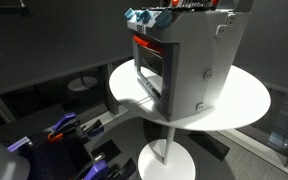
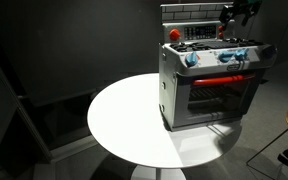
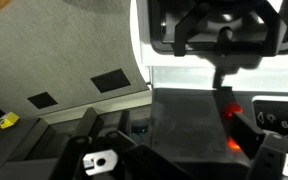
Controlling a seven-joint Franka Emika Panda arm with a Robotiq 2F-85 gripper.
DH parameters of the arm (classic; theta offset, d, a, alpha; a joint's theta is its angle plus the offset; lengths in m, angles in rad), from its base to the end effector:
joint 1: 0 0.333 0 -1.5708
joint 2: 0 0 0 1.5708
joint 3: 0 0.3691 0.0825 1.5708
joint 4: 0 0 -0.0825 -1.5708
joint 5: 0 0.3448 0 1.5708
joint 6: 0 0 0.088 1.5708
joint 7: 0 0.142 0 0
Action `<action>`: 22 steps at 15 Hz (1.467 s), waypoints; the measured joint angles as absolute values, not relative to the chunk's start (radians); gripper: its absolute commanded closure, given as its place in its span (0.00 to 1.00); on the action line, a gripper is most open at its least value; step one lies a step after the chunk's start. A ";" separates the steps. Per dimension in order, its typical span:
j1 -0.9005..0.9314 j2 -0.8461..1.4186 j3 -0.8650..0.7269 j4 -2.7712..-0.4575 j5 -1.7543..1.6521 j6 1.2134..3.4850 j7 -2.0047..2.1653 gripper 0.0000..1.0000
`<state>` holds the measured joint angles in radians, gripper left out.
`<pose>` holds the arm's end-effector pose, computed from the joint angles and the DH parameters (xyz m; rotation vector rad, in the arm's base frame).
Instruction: Press the top button on the right side of the stove
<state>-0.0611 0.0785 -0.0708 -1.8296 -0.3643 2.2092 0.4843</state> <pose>0.5835 -0.0982 0.5528 2.7592 -0.6183 0.5032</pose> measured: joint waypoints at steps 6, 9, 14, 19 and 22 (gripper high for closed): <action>-0.061 0.090 -0.071 -1.817 -0.364 2.209 0.484 0.00; -0.061 0.101 -0.073 -1.803 -0.364 2.208 0.484 0.00; -0.061 0.102 -0.073 -1.799 -0.364 2.202 0.484 0.00; -0.061 0.103 -0.073 -1.798 -0.364 2.200 0.484 0.00; -0.061 0.104 -0.073 -1.797 -0.364 2.200 0.484 0.00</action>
